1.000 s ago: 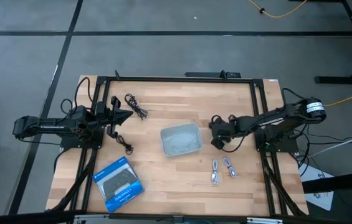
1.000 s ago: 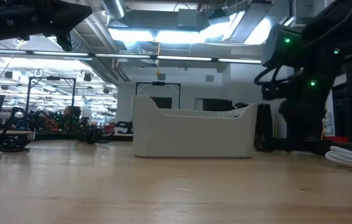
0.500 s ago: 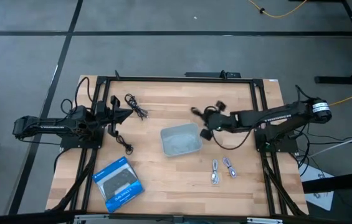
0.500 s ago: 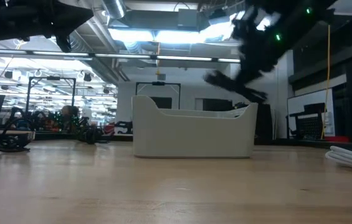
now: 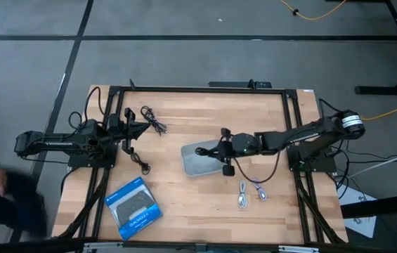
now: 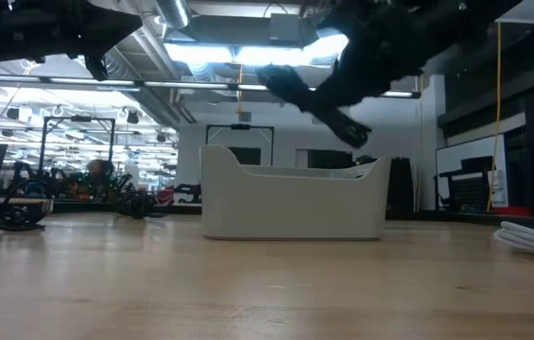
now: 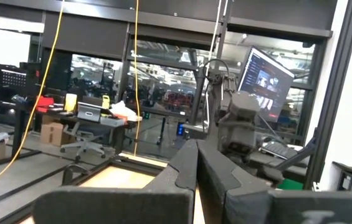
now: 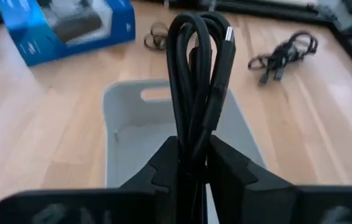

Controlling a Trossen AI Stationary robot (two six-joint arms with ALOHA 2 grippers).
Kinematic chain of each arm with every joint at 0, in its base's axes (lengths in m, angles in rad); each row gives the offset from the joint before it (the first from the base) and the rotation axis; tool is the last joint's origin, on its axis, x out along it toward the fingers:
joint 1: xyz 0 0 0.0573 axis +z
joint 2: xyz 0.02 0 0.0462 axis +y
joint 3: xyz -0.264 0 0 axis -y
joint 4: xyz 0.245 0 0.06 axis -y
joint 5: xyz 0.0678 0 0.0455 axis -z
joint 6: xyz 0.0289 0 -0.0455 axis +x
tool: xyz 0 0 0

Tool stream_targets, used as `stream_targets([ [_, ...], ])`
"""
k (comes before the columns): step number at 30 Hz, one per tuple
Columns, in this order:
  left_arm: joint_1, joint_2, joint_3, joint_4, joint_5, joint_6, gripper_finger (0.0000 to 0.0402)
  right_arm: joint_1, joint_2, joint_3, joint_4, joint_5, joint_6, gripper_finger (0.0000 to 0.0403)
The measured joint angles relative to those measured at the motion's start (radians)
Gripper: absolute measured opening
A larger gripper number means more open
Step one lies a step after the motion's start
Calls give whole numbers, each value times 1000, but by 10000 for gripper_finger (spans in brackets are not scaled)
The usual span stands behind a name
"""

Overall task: Pick and place USB-C Cables
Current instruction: Put the right black charger cable into the gray bin, then put the right white charger cable into the gray bin

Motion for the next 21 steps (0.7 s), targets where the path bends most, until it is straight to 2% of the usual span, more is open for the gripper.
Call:
stream_targets([
  [3,0,0,0,0,0,0,0,0,30,0,18,-7,24,84],
  [8,0,0,0,0,0,0,0,0,40,0,37,-7,29,189],
  [12,0,0,0,0,0,0,0,0,40,0,59,-7,27,241],
  [18,0,0,0,0,0,0,0,0,-23,0,15,-7,99,257],
  [21,0,0,0,0,0,0,0,1,-102,1,-119,-8,220,253],
])
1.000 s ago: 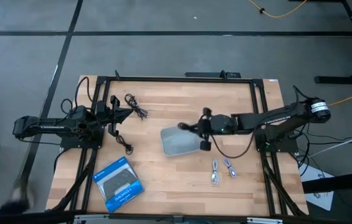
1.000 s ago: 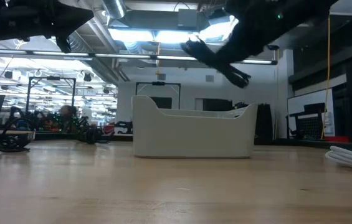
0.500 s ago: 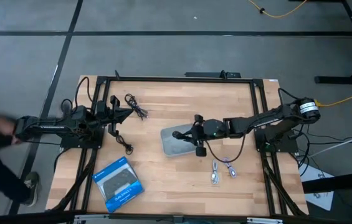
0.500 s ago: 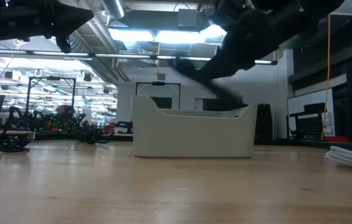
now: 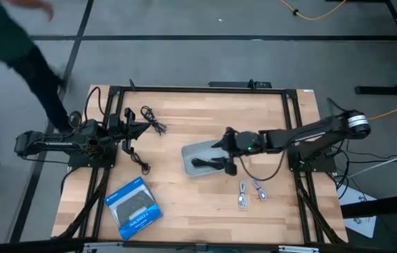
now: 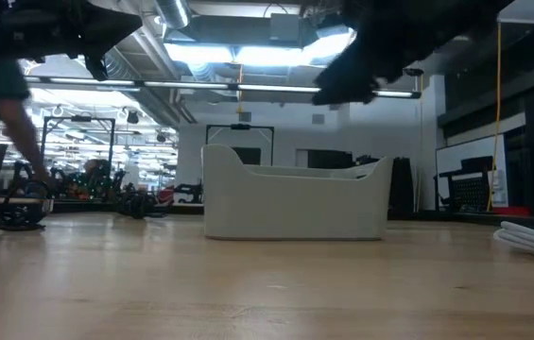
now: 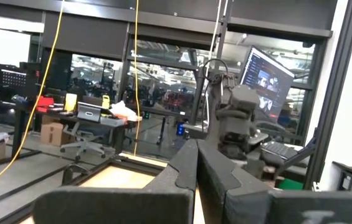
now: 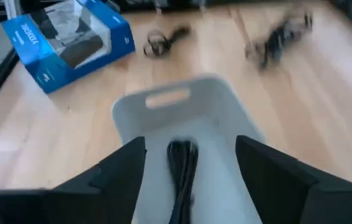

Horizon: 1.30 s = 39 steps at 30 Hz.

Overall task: Pick and place USB-C Cables
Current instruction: Put the right white charger cable into the gray bin

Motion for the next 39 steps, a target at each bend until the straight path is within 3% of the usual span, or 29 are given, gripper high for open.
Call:
stream_targets([
  [6,0,0,0,-1,0,0,0,44,-162,0,-459,-2,380,242],
  [12,0,0,0,-2,0,0,0,198,-215,-5,-802,7,768,240],
  [24,0,0,0,-5,0,-2,0,484,-68,-110,-792,17,1204,240],
  [32,0,0,0,-8,0,-4,0,518,62,-111,-652,-32,1244,240],
  [36,0,0,0,-8,0,-4,0,518,128,-105,-669,-67,1241,237],
  [39,0,0,0,-8,0,-4,0,520,165,-100,-697,-70,1230,213],
])
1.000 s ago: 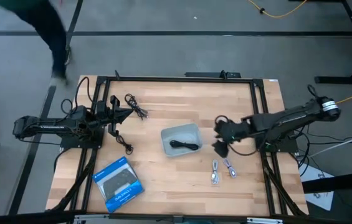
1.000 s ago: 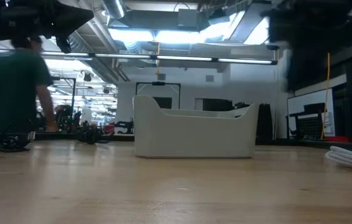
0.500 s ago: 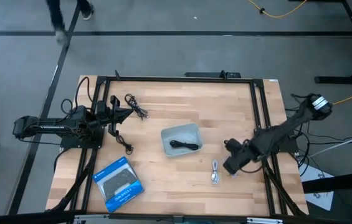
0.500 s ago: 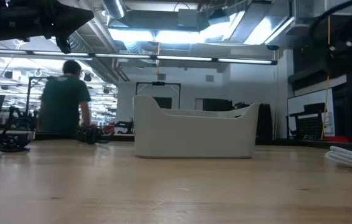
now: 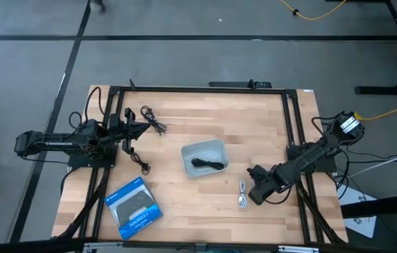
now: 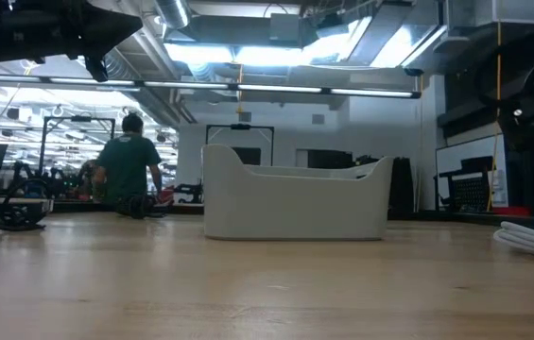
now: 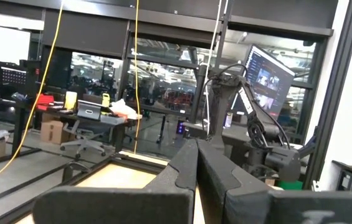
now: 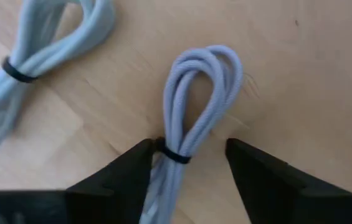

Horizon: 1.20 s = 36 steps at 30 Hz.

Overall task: Pick and place USB-C Cables
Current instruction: Put the right white charger cable into the gray bin

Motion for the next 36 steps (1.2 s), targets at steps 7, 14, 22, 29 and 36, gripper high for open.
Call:
stream_targets([
  [7,0,0,0,0,0,0,0,2,-3,18,-64,49,-116,44],
  [14,0,0,0,0,0,2,0,-18,-19,170,-344,365,-224,33],
  [22,0,0,0,0,0,3,0,-60,-20,387,-427,954,-422,33],
  [29,0,0,0,0,0,3,0,-146,-21,424,69,849,-1091,33],
  [36,0,0,0,1,0,3,0,-294,-1,355,403,339,-1451,33],
])
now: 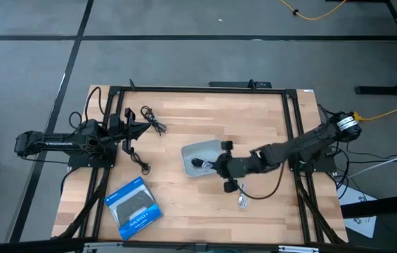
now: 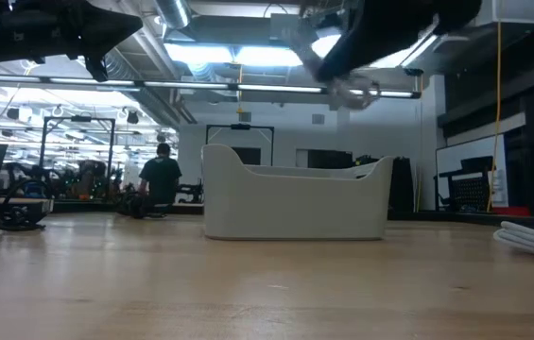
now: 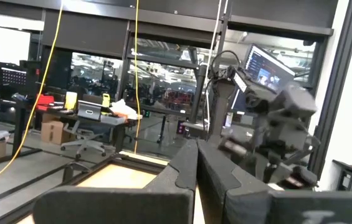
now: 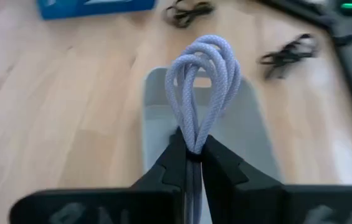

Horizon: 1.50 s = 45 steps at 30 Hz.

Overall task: Pick and place USB-C Cables
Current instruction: Put the right white charger cable into the gray bin, then put the white charger cable into the gray bin

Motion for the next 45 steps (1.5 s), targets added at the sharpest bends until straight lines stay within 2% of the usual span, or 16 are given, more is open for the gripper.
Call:
stream_targets([
  [5,0,0,0,2,-3,0,0,-106,51,-8,57,-46,-8,33],
  [10,0,0,0,0,-16,0,0,-183,122,-9,164,-205,-19,38],
  [14,0,0,0,-1,-16,0,0,-212,163,-9,160,-262,21,87],
  [20,0,0,0,-1,-16,27,0,-210,159,-5,151,-263,26,156],
  [24,0,0,0,-1,-16,27,0,-212,109,40,55,-259,42,181],
  [26,0,0,0,0,-16,27,0,-211,77,72,-52,-260,113,185],
  [30,0,0,0,0,-16,27,0,-187,9,121,-262,-303,315,187],
  [34,0,0,0,0,-15,27,0,-113,-19,122,-405,-394,388,187],
  [38,0,0,0,0,-15,27,0,-11,-2,94,-461,-381,333,188],
  [45,0,0,0,0,-15,21,0,98,7,-64,-451,-278,148,183],
])
